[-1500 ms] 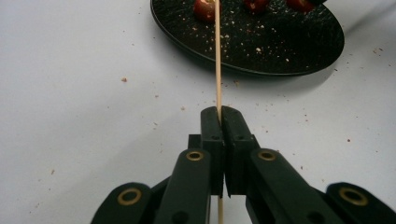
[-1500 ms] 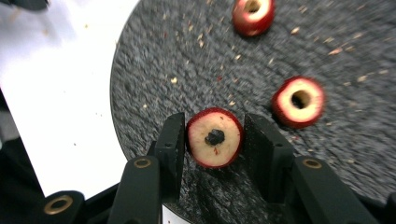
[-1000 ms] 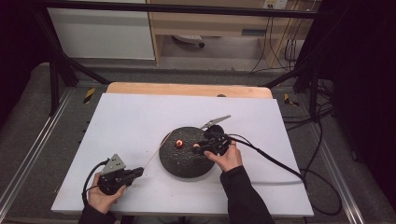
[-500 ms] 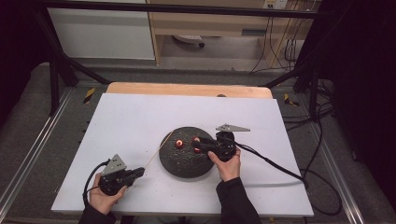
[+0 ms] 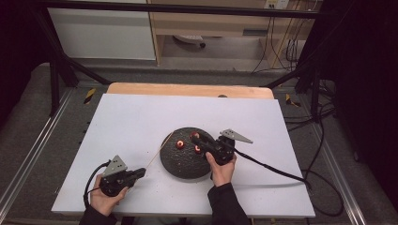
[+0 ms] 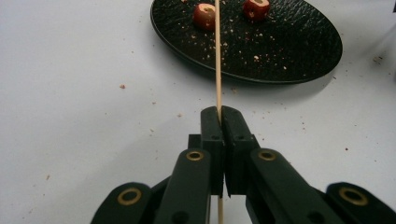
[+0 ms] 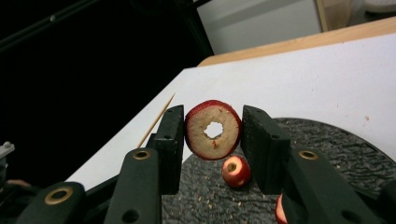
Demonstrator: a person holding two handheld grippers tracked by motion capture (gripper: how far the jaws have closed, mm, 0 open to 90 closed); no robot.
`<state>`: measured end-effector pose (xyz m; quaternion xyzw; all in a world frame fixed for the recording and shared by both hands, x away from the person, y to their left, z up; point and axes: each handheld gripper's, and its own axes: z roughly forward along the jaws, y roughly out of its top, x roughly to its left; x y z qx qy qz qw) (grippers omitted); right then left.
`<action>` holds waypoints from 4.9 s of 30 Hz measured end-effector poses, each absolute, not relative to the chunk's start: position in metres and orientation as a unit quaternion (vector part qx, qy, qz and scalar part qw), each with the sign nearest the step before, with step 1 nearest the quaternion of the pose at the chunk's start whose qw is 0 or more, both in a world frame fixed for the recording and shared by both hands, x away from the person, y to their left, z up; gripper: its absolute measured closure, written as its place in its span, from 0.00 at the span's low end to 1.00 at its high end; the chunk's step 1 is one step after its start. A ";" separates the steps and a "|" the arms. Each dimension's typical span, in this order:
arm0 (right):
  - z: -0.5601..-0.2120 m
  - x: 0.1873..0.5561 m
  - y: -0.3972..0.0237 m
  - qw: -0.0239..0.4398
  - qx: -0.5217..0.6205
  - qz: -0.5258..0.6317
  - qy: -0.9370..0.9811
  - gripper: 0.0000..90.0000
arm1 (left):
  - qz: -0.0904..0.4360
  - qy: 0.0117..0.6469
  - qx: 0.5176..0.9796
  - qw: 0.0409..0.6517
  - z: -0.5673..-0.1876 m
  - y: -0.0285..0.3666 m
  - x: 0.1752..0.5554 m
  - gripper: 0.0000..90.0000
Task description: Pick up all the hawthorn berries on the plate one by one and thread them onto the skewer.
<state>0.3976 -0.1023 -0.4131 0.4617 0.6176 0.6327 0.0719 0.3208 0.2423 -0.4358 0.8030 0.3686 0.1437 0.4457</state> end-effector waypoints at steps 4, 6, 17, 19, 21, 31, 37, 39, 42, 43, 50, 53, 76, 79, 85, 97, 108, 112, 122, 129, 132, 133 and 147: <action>-0.416 0.398 -0.099 0.084 0.465 0.652 0.593 0.68 | 0.145 0.369 0.801 0.448 -0.436 0.241 0.320 0.98; -0.416 0.399 -0.098 0.088 0.469 0.661 0.580 0.68 | 0.144 0.369 0.800 0.451 -0.435 0.241 0.320 0.98; -0.413 0.407 -0.096 0.051 0.484 0.697 0.527 0.68 | 0.146 0.372 0.791 0.463 -0.434 0.241 0.318 0.98; -0.412 0.408 -0.097 0.045 0.488 0.701 0.518 0.68 | 0.146 0.372 0.790 0.465 -0.433 0.241 0.317 0.98; -0.410 0.410 -0.097 0.037 0.492 0.707 0.507 0.68 | 0.146 0.372 0.789 0.467 -0.433 0.240 0.317 0.98; -0.403 0.414 -0.094 0.018 0.496 0.722 0.481 0.68 | 0.137 0.372 0.782 0.481 -0.431 0.231 0.315 0.98; -0.401 0.416 -0.091 0.032 0.484 0.724 0.490 0.68 | 0.135 0.364 0.783 0.486 -0.429 0.220 0.312 0.98; -0.402 0.416 -0.091 0.033 0.482 0.725 0.490 0.68 | 0.134 0.362 0.784 0.486 -0.429 0.216 0.312 0.98; -0.402 0.416 -0.091 0.041 0.477 0.726 0.493 0.68 | 0.132 0.359 0.785 0.487 -0.429 0.210 0.311 0.98; -0.402 0.416 -0.091 0.043 0.475 0.728 0.493 0.68 | 0.132 0.358 0.786 0.487 -0.429 0.209 0.311 0.98; -0.406 0.415 -0.089 0.055 0.466 0.728 0.501 0.68 | 0.127 0.361 0.785 0.488 -0.429 0.204 0.311 0.98; -0.408 0.415 -0.088 0.062 0.462 0.725 0.506 0.68 | 0.125 0.361 0.785 0.488 -0.429 0.204 0.311 0.98; -0.408 0.413 -0.090 0.103 0.445 0.707 0.540 0.68 | 0.115 0.366 0.784 0.487 -0.430 0.199 0.311 0.98; -0.410 0.413 -0.089 0.101 0.445 0.706 0.542 0.68 | 0.113 0.369 0.784 0.487 -0.430 0.197 0.311 0.98; -0.414 0.412 -0.087 0.103 0.440 0.702 0.550 0.68 | 0.107 0.386 0.775 0.489 -0.429 0.192 0.312 0.98; -0.416 0.409 -0.085 0.109 0.438 0.697 0.558 0.68 | 0.114 0.401 0.769 0.484 -0.428 0.177 0.316 0.98; -0.414 0.408 -0.085 0.089 0.462 0.708 0.527 0.69 | 0.133 0.413 0.750 0.499 -0.429 0.166 0.310 0.98; -0.411 0.407 -0.086 0.081 0.468 0.701 0.533 0.69 | 0.133 0.410 0.752 0.498 -0.430 0.163 0.312 0.98; -0.409 0.408 -0.087 0.082 0.471 0.702 0.528 0.69 | 0.146 0.411 0.753 0.493 -0.428 0.157 0.312 0.98; -0.403 0.414 -0.091 0.041 0.480 0.704 0.521 0.69 | 0.159 0.403 0.747 0.504 -0.421 0.163 0.309 0.98; -0.402 0.415 -0.092 0.047 0.487 0.707 0.511 0.69 | 0.164 0.402 0.756 0.490 -0.421 0.166 0.306 0.98; -0.401 0.415 -0.093 0.059 0.491 0.709 0.503 0.69 | 0.164 0.399 0.759 0.487 -0.424 0.167 0.304 0.98; -0.386 0.417 -0.102 -0.012 0.506 0.739 0.444 0.69 | 0.156 0.385 0.747 0.520 -0.426 0.163 0.301 0.98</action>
